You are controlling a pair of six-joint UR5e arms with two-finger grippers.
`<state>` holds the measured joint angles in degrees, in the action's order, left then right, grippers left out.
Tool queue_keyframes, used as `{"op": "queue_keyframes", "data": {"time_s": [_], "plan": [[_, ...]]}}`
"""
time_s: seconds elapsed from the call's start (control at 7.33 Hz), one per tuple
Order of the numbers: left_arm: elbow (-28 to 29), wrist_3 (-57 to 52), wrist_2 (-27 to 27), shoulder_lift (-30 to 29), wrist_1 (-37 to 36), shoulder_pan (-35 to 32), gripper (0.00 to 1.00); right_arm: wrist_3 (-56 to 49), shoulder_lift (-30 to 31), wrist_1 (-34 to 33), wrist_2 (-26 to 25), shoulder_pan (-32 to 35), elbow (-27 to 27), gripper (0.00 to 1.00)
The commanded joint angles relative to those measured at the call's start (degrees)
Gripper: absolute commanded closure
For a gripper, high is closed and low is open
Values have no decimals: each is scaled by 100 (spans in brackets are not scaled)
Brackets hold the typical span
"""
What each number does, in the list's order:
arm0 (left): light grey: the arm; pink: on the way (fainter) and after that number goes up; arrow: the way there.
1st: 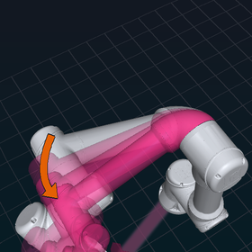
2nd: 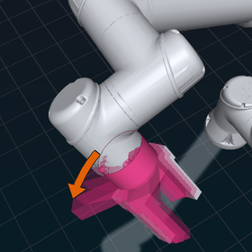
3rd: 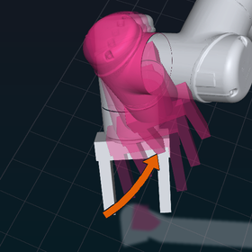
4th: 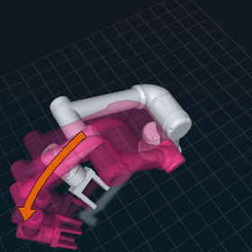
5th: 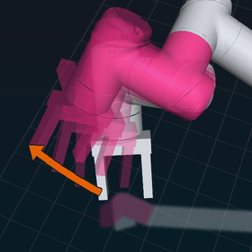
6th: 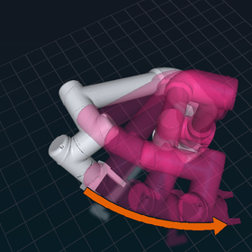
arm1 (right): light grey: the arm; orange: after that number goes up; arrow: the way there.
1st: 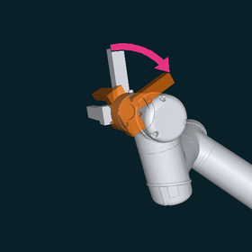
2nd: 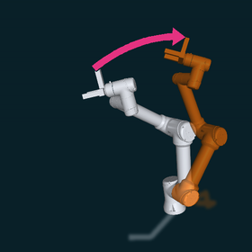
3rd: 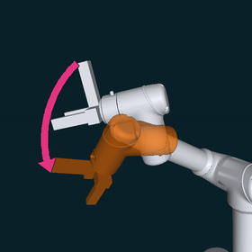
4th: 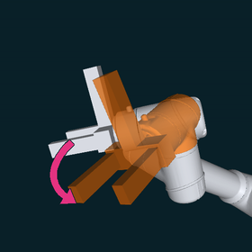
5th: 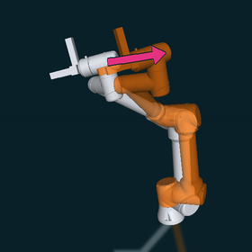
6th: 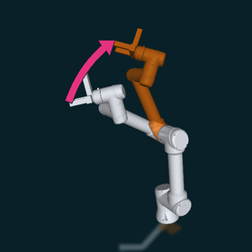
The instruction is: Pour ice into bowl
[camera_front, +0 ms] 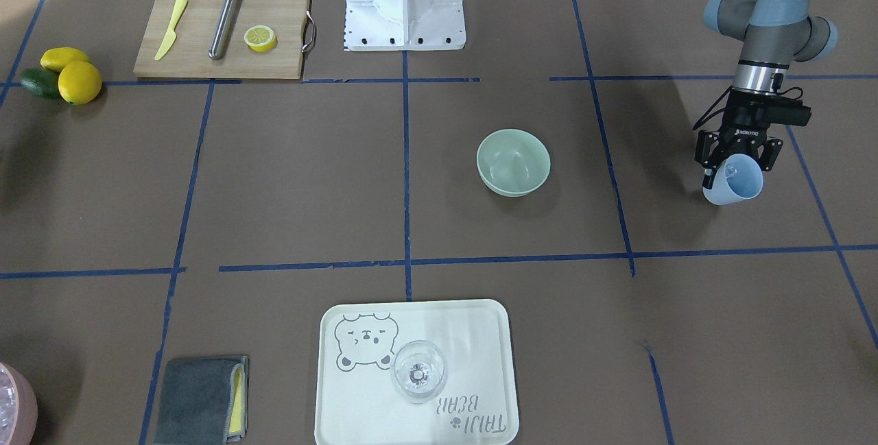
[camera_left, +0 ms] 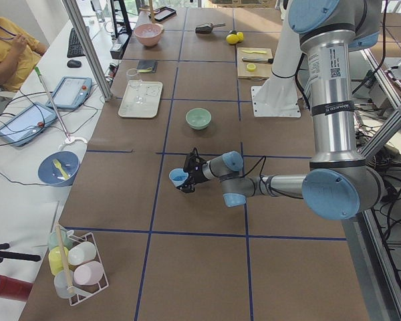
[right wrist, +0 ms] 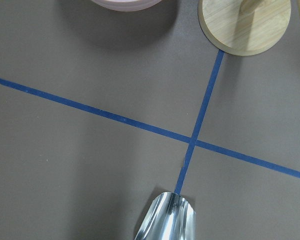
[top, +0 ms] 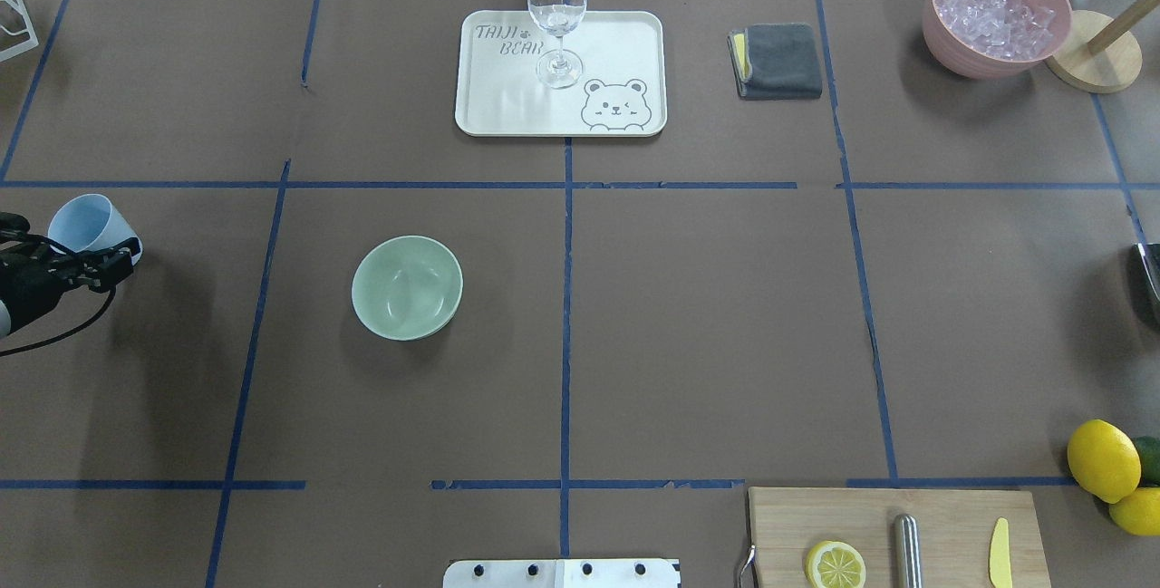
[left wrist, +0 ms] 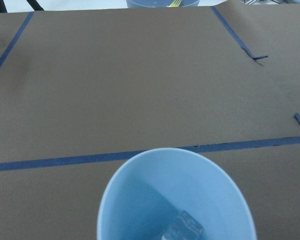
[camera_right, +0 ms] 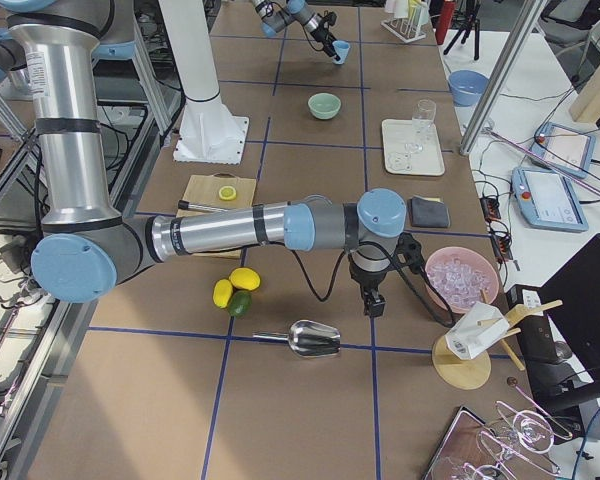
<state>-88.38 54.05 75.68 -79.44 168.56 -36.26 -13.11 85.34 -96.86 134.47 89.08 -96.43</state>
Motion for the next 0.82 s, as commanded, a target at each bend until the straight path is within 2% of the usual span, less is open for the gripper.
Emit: {"op": "queue_keyframes", "data": {"time_s": [0.0, 0.41, 0.68], "plan": [[-477, -1409, -1, -1, -42, -83, 100, -7, 9, 0, 0, 13, 1, 0], [-776, -2756, 429, -353, -280, -382, 100, -7, 17, 0, 0, 83, -25, 0], [-813, -2996, 378, -624, -341, -373, 100, -7, 17, 0, 0, 101, -25, 0]]}}
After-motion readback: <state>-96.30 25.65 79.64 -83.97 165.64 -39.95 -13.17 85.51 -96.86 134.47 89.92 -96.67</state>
